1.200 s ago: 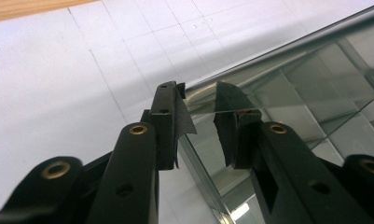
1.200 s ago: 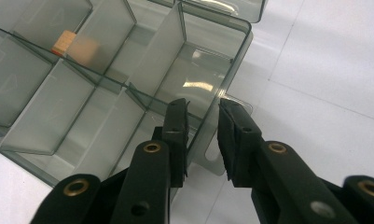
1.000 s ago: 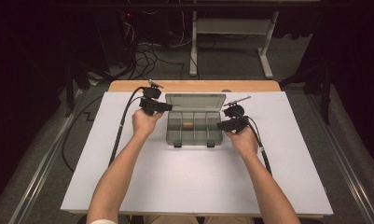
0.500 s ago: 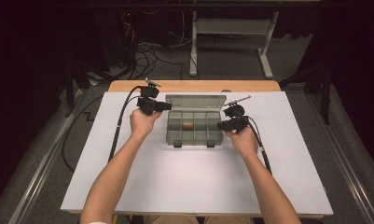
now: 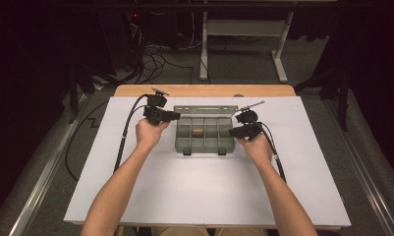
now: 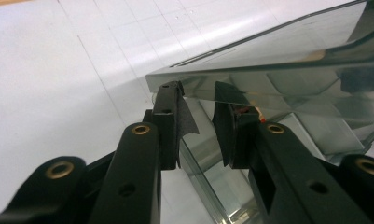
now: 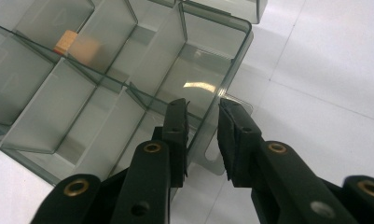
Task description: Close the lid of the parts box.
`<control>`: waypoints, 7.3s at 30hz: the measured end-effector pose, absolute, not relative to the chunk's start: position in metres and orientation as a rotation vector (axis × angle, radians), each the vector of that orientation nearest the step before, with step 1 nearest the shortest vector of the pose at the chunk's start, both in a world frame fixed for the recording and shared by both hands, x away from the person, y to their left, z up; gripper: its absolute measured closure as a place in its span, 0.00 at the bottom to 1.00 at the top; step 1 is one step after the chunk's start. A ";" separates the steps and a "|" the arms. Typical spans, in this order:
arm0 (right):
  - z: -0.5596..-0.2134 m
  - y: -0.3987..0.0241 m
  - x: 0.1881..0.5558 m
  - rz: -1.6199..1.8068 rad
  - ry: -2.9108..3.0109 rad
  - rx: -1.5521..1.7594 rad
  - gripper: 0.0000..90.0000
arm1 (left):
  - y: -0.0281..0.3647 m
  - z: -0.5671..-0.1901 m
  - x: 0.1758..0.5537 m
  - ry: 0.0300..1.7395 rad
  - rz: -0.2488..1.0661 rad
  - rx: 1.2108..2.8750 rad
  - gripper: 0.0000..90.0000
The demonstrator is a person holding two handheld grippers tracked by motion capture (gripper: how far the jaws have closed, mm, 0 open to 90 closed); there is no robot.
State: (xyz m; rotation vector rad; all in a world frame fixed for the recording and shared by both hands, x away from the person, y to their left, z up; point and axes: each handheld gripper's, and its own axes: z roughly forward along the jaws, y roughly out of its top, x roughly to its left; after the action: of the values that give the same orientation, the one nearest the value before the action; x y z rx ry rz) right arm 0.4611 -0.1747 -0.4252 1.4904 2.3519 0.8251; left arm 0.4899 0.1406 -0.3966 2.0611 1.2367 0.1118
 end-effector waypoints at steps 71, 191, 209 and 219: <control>-0.403 -0.202 0.439 1.107 2.391 1.283 1.00 | 0.145 -0.409 0.446 1.094 0.067 2.104 0.86; -0.424 -0.203 0.415 1.187 2.381 1.253 0.95 | 0.142 -0.422 0.418 1.083 0.110 2.082 0.79; -0.415 -0.218 0.408 1.189 2.295 1.251 0.75 | 0.161 -0.415 0.403 1.074 0.247 2.015 0.55; -0.414 -0.227 0.401 1.182 2.259 1.245 0.69 | 0.175 -0.415 0.389 1.082 0.306 1.968 0.51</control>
State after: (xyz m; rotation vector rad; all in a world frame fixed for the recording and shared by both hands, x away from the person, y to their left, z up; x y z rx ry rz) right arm 0.4010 -0.2274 -0.4138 1.2448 2.2586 1.1825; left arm 0.3895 0.1752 -0.4152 1.9682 1.0816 0.3060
